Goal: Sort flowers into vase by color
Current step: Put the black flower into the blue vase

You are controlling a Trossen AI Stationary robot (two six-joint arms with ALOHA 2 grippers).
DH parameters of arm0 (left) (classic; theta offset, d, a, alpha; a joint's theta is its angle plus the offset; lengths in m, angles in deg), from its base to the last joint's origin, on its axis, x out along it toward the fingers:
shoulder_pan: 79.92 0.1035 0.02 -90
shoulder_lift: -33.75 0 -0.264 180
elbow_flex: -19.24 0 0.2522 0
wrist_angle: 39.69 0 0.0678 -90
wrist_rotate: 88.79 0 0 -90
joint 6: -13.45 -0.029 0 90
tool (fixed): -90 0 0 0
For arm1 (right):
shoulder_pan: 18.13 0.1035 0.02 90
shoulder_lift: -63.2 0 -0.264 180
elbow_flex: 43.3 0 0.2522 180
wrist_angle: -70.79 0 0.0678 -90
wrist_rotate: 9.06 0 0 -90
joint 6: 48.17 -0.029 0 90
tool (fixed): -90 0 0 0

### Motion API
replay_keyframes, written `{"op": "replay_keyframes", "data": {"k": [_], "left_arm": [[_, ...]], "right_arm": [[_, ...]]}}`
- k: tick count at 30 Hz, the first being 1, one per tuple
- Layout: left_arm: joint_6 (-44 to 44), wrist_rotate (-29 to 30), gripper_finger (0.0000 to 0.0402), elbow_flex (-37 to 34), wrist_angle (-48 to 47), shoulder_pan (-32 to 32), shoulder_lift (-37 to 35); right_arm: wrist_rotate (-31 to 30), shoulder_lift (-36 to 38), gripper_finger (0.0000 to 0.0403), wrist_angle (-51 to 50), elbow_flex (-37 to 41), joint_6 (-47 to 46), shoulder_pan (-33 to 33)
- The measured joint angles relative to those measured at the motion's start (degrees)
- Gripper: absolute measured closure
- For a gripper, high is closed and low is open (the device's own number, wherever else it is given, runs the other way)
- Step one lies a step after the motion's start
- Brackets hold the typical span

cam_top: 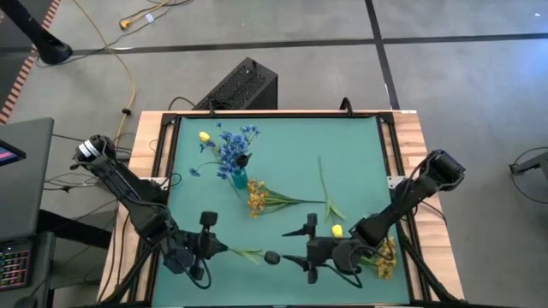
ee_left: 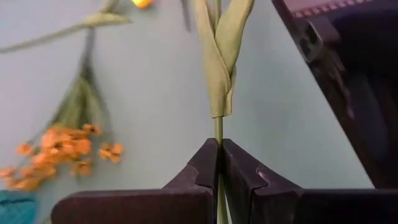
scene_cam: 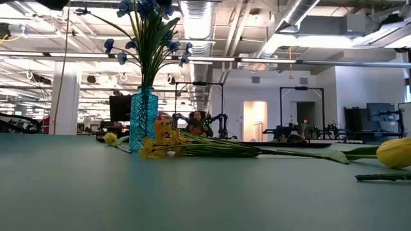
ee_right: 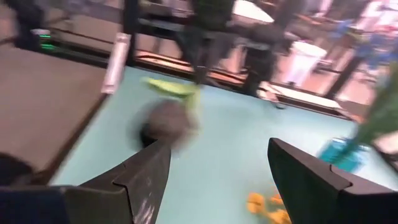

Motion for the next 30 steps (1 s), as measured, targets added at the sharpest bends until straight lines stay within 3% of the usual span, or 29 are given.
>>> {"op": "replay_keyframes", "data": {"k": [4,13,17,23,26,30], "left_arm": [[-2.2,-5.1,0.0401,0.0,0.3,0.0,0.0],[-18.8,-2.3,0.0401,0.0,12.4,0.0,-2.2],[-32.7,3.3,0.0401,-2.2,28.0,0.1,-4.0],[-46.7,5.0,0.0401,-10.7,55.0,4.5,-6.0],[-50.3,4.1,0.0401,-15.0,65.2,8.7,-6.1],[-52.4,-1.3,0.0401,-18.5,70.6,15.3,-6.0]], "right_arm": [[-6.8,0.0,0.0107,-0.8,0.0,-0.1,0.0],[-9.7,0.0,0.0107,-5.0,0.0,-3.0,-1.3],[-9.6,0.0,0.0107,-8.2,0.0,-6.0,-2.9],[-9.2,-0.1,0.0107,-10.6,0.0,-8.5,-4.6],[-8.1,-0.4,0.0107,-10.4,0.0,-8.1,-5.6],[-4.9,-0.8,0.0107,-10.4,0.0,-7.7,-7.7]]}}
